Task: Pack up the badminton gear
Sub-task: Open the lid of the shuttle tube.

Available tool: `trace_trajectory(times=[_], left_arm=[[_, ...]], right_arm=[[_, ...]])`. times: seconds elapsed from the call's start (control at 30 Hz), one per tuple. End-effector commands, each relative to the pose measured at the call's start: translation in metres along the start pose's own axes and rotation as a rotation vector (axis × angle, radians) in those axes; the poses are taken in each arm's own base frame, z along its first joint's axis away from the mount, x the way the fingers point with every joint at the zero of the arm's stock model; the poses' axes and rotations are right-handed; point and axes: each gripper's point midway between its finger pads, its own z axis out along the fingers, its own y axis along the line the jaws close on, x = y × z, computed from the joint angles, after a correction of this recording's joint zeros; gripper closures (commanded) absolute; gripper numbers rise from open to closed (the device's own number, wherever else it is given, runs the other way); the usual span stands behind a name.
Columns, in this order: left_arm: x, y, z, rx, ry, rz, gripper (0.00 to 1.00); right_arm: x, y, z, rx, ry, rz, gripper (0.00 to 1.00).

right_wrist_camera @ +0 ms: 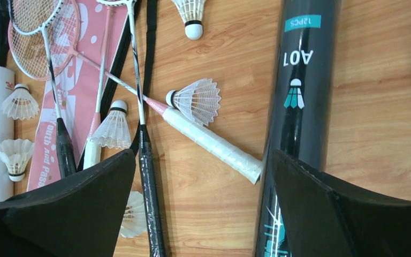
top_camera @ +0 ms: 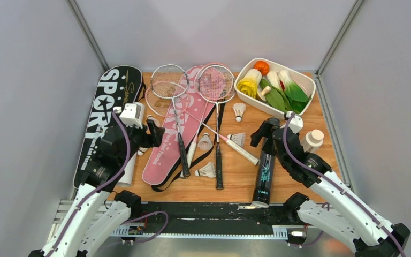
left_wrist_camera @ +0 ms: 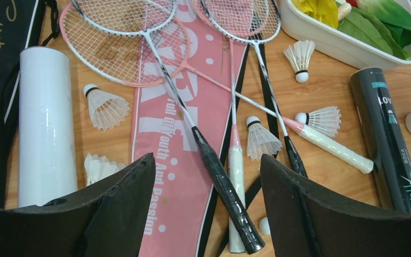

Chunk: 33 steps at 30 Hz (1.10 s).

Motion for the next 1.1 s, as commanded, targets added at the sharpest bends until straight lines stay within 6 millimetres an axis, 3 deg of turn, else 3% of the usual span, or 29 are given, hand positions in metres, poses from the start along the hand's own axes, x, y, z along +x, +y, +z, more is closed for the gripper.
trace_trajectory(times=[0.0,0.1,0.27,0.7,0.77,0.9,1.03,1.07], left_arm=[[-0.008,-0.004,0.003,0.014,-0.038,-0.005,0.21],[-0.008,-0.003,0.003,0.013,-0.042,-0.003,0.21],[-0.009,-0.003,0.002,0.013,-0.052,-0.006,0.21],[-0.009,-0.008,0.0,0.044,-0.058,0.003,0.21],[-0.009,-0.009,-0.001,0.053,-0.064,0.008,0.22],[-0.008,-0.01,-0.001,0.072,-0.088,0.02,0.24],[-0.007,-0.016,0.002,0.131,-0.137,0.082,0.26],[-0.008,-0.026,0.003,0.19,-0.16,0.106,0.27]], right_arm=[[0.016,-0.016,0.003,0.087,0.032,0.103,0.0],[0.043,-0.039,0.008,0.19,0.09,0.146,0.0],[0.085,-0.056,0.02,0.276,0.214,0.128,0.0],[0.137,-0.078,0.043,0.395,0.356,0.052,0.04],[0.141,-0.085,0.043,0.417,0.358,0.04,0.1],[0.142,-0.093,0.039,0.448,0.35,0.046,0.4],[0.114,-0.086,0.027,0.453,0.298,0.053,0.52],[0.103,-0.081,0.024,0.441,0.278,0.052,0.54]])
